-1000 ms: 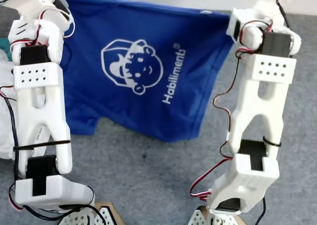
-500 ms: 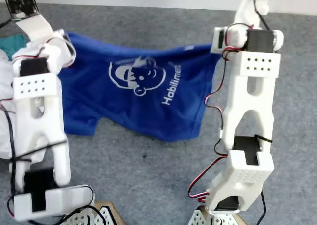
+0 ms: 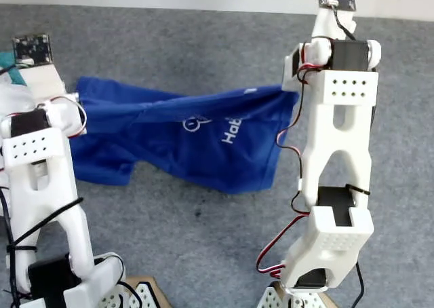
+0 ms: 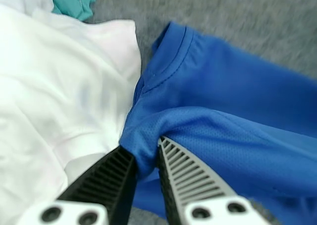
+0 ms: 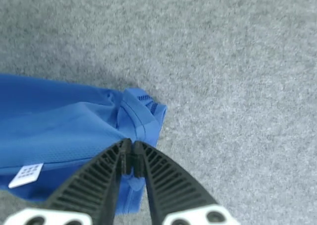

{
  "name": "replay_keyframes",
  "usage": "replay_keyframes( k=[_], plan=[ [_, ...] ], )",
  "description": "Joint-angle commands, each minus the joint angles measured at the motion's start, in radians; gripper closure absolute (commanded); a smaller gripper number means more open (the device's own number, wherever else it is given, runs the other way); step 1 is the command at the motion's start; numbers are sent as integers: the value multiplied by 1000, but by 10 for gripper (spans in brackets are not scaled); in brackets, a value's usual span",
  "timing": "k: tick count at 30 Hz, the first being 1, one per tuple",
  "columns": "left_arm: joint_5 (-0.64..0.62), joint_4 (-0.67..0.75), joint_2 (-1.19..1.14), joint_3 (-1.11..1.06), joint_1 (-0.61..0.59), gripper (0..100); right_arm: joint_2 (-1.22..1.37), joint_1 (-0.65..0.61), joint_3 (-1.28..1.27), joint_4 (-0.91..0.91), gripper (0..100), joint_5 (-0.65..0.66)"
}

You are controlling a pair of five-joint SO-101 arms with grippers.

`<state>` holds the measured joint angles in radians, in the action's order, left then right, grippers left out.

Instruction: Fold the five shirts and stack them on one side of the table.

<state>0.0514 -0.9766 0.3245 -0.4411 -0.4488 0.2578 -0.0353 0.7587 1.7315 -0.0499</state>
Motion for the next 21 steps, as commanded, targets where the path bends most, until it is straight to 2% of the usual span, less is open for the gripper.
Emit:
replay_keyframes(
  k=[1,7,13,16,21],
  plan=[
    [48,-6,48,-16,-25,954,-22,-18,-25,15,993,31],
    [80,-46,51,-64,-27,954,-28,-18,-36,16,993,31],
    [112,-129,51,-68,-39,954,-180,-58,-128,16,993,40],
    [112,-123,44,-84,-77,954,-303,-88,-364,-33,993,51],
    [112,-97,44,-117,-101,954,-587,-96,-905,-369,993,72]
  ],
)
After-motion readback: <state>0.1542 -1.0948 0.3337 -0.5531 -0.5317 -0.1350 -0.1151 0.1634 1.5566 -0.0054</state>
